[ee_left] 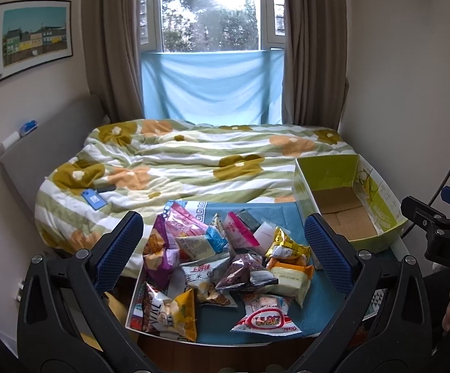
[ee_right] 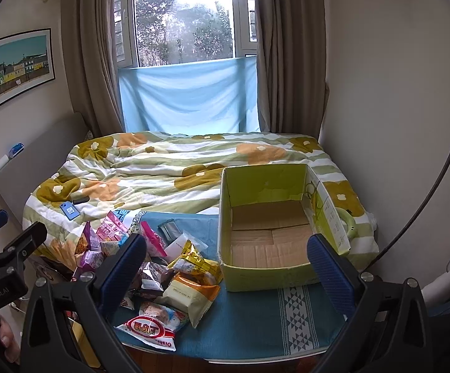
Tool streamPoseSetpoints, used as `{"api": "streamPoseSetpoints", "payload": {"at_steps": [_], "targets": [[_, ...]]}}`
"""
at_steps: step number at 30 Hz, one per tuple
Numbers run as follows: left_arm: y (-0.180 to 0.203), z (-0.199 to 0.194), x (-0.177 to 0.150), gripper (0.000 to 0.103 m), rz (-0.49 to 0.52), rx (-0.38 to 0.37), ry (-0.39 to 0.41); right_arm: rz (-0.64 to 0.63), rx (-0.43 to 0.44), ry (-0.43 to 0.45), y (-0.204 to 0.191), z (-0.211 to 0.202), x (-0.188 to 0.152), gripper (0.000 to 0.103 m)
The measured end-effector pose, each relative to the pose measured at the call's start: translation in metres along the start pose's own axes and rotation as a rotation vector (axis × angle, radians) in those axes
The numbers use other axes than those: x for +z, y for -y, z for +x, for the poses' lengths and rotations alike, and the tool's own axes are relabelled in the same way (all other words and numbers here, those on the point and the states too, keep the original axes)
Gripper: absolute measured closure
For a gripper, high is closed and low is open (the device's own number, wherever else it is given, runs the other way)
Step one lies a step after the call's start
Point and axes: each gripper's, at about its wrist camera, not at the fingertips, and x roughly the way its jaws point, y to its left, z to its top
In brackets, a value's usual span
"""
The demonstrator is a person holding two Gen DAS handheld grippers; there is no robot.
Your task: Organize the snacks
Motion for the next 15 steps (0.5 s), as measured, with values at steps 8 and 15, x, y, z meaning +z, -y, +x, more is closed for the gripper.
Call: {"api": "streamPoseSetpoints", "payload": {"at_steps": [8, 15], "targets": [[-0.004, -0.005, 0.004, 0.001, -0.02, 0.009, -0.005, -0.007, 0.009, 0.007, 0.002, -0.005, 0.002, 0.0], [-0.036, -0.009, -0.004, 0.001, -0.096, 0.103, -0.075, -0.051, 0.052, -0.034, 0.002, 0.001, 0.004, 0.0]]}}
